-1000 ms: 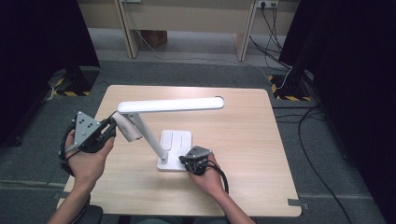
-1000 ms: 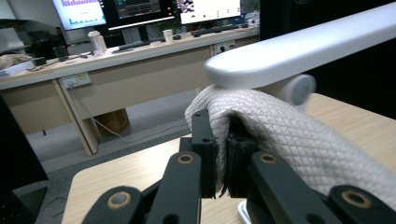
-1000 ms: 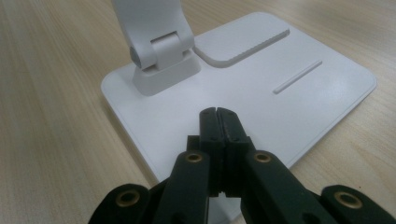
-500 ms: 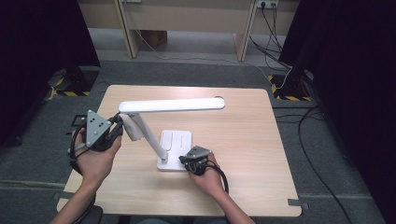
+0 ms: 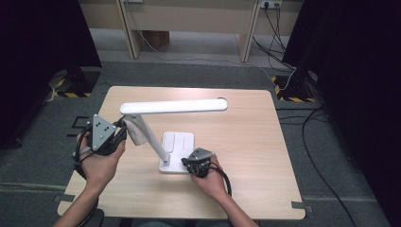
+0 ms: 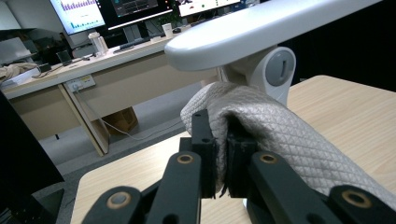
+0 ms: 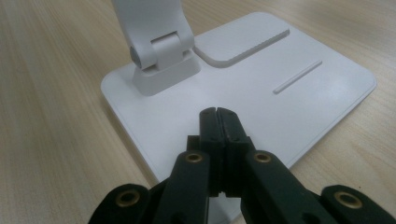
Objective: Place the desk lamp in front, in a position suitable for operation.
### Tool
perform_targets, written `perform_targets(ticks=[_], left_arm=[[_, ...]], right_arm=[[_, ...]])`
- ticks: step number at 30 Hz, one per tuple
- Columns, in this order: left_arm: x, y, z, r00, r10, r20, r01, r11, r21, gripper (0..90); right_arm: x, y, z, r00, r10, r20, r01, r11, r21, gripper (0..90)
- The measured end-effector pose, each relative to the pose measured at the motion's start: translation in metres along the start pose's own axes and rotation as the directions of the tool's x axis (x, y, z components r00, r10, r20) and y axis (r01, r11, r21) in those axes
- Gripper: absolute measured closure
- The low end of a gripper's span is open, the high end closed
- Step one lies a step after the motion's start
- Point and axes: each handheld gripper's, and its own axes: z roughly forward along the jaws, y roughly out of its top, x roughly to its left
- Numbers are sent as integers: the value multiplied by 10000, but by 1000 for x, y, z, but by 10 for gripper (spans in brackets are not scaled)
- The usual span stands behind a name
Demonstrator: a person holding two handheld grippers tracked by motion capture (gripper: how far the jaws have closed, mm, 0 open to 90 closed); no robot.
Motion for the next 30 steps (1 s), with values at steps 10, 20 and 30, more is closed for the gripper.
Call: perform_targets(ticks=[10, 20, 30], left_arm=[[-3, -7, 4, 10000, -44, 44, 44, 9999, 167, 847], [-8, -16, 7, 9999, -99, 109, 95, 9993, 372, 846], [-11, -22, 10, 9999, -85, 144, 77, 9988, 490, 846]], right_arm=[[0, 0, 0, 10000, -3, 4, 3, 10000, 0, 900], [0, 0, 0, 10000, 2, 6, -2, 10000, 0, 900], [0, 0, 0, 10000, 7, 2, -7, 10000, -1, 900]])
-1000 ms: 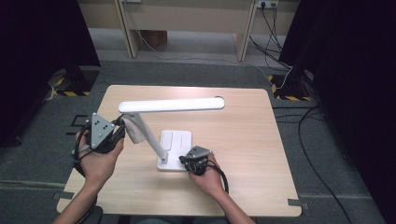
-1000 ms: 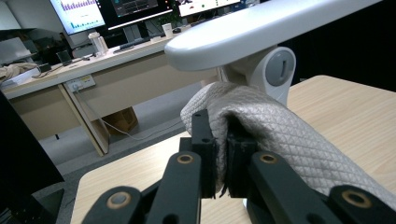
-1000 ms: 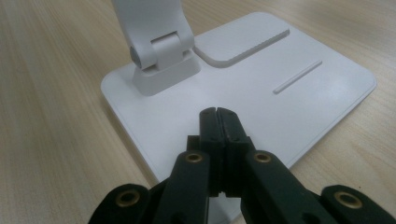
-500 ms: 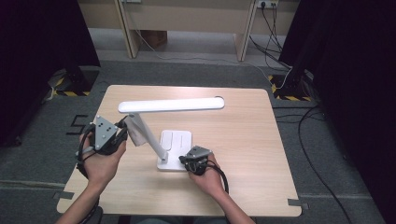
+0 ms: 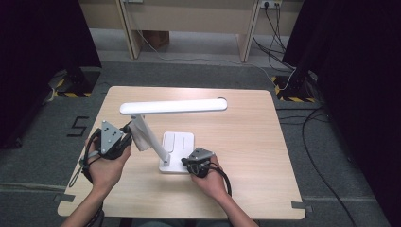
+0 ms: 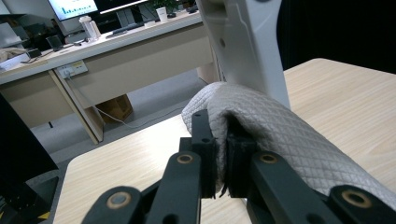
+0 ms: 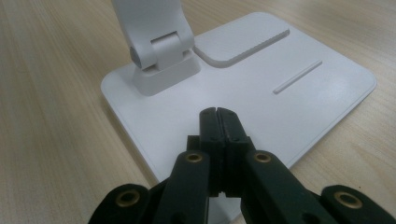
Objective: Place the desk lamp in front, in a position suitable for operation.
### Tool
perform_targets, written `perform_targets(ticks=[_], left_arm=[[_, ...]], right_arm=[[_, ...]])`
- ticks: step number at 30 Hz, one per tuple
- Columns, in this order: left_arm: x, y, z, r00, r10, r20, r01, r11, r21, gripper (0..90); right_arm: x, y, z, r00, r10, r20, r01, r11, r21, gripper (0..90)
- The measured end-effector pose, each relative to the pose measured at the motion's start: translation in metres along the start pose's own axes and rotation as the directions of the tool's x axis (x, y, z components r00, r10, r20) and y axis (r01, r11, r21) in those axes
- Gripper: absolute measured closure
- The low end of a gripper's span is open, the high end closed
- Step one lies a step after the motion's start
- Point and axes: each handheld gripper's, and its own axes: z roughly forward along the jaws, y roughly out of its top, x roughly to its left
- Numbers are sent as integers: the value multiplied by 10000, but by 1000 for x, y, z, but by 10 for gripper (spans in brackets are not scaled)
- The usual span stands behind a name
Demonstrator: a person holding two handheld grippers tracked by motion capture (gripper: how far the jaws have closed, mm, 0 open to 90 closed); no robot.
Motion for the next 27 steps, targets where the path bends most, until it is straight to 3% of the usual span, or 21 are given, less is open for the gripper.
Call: perform_targets(ticks=[27], left_arm=[[-5, -13, 7, 9998, -156, 121, 156, 9999, 30, 847]], right_arm=[[0, 0, 0, 10000, 15, -5, -15, 10000, 27, 900]])
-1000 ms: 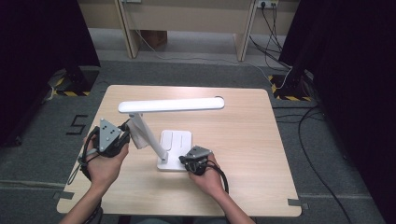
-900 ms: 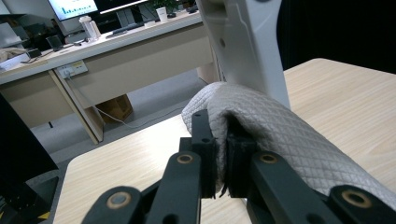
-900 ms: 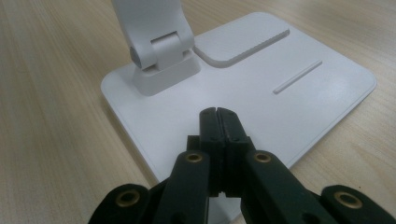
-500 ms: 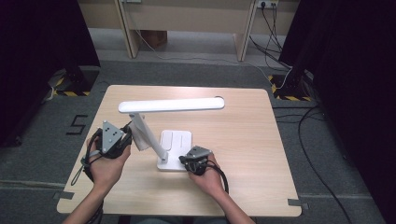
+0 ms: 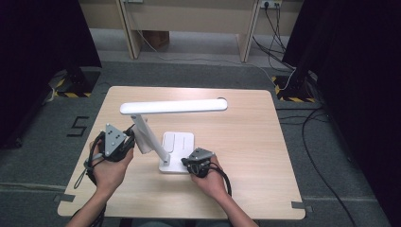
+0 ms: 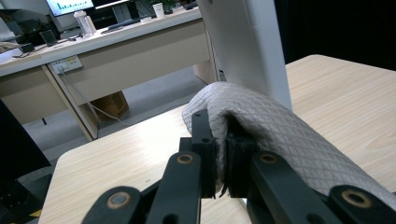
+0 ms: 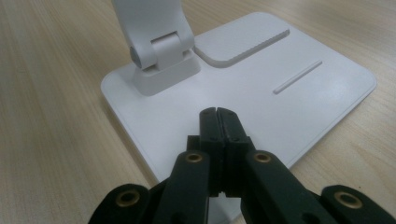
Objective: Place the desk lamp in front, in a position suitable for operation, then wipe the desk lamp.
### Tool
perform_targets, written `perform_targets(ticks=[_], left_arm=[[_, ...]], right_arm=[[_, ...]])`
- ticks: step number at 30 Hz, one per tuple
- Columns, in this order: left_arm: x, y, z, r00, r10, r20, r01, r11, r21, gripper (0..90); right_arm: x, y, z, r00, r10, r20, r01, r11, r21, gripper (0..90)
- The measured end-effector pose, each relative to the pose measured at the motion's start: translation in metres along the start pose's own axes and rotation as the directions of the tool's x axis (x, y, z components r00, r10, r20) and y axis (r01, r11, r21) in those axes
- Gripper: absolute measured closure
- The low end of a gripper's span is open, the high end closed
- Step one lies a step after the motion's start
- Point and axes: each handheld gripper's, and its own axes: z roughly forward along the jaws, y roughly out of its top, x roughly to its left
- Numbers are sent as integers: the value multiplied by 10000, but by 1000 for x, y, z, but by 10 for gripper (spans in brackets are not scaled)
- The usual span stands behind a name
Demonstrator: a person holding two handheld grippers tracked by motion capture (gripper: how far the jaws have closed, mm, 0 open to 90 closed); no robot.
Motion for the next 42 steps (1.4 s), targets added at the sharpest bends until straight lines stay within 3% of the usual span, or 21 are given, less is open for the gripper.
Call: perform_targets(ticks=[18, 42], left_arm=[[-4, -12, 4, 9997, -167, 153, 167, 9999, -10, 847], [-5, -14, 4, 9997, -192, 133, 193, 9998, -108, 847]], right_arm=[[0, 0, 0, 10000, -3, -6, 3, 10000, 19, 900], [-2, 0, 1, 9999, 60, -94, -60, 10000, -2, 900]])
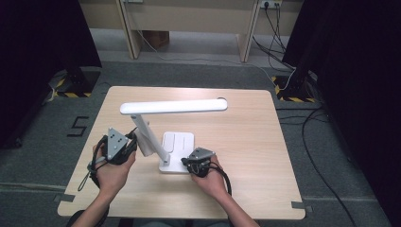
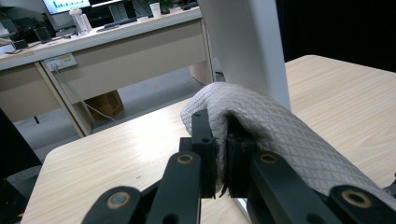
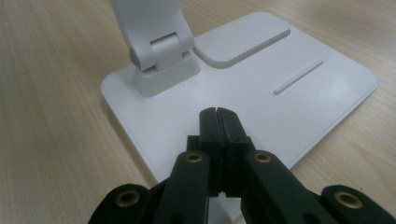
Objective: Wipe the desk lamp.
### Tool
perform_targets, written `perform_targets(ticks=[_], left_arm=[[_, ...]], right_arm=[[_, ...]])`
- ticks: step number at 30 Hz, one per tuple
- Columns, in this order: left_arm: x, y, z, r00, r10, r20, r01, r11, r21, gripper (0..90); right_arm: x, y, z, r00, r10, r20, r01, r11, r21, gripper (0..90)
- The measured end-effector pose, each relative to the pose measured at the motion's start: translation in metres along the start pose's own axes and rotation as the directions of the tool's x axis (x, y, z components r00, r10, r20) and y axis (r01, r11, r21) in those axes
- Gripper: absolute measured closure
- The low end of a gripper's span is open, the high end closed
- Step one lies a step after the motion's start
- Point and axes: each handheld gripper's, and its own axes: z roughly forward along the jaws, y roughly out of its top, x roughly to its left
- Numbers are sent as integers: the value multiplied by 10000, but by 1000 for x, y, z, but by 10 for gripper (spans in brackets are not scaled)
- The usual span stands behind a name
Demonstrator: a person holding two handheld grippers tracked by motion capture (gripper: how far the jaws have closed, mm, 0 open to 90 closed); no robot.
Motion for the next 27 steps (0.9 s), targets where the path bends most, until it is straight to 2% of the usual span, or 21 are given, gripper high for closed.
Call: perform_targets(ticks=[11, 27], left_arm=[[-1, -3, 0, 10000, 48, 42, -48, 10000, 23, 847], [-4, -12, 5, 9999, -94, 92, 93, 9999, 123, 847]], right_arm=[[1, 0, 0, 10000, -51, 19, 51, 10000, 36, 900], [1, 0, 0, 10000, -53, 50, 52, 10000, 38, 900]])
